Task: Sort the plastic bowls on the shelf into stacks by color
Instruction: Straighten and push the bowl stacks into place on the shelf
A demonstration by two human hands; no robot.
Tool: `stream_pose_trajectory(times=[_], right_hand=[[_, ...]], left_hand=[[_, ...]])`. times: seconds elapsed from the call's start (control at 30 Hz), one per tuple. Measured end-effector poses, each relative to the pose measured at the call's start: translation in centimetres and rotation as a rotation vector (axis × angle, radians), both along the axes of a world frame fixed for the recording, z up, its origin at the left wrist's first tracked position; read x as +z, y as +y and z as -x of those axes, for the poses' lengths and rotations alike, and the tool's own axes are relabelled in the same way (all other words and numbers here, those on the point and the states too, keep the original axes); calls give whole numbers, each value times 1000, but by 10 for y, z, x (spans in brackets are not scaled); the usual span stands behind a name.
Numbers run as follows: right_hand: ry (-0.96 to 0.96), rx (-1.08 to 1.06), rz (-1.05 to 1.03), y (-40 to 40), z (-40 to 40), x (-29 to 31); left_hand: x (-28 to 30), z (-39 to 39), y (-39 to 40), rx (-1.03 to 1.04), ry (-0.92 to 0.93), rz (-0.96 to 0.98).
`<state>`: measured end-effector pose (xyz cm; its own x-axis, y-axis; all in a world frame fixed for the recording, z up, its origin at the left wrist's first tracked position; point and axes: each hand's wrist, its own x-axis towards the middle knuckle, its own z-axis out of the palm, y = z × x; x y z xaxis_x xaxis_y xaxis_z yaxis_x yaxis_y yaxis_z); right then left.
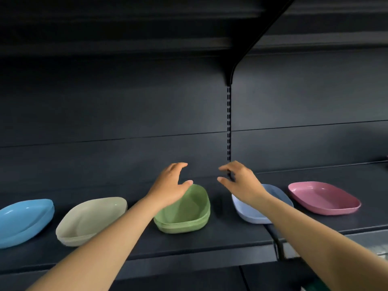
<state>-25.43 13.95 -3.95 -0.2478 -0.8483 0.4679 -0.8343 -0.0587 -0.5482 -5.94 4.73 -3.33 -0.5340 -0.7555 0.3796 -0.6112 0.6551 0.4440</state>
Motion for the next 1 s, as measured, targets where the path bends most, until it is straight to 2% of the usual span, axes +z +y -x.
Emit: stream_pose_trajectory(times=[0.13, 0.3, 0.6, 1.0], right_hand=[[374, -53, -139, 52, 57, 21], [541, -168, -228, 130, 144, 41], [560, -268, -317, 275, 302, 54], [466, -441, -263, 428, 474, 34]], left_hand=[[32, 55, 40, -51, -315, 143], [46, 148, 103, -134, -392, 149], [52, 318, 226, -185, -336, 247], [51, 518, 333, -339, -327, 198]])
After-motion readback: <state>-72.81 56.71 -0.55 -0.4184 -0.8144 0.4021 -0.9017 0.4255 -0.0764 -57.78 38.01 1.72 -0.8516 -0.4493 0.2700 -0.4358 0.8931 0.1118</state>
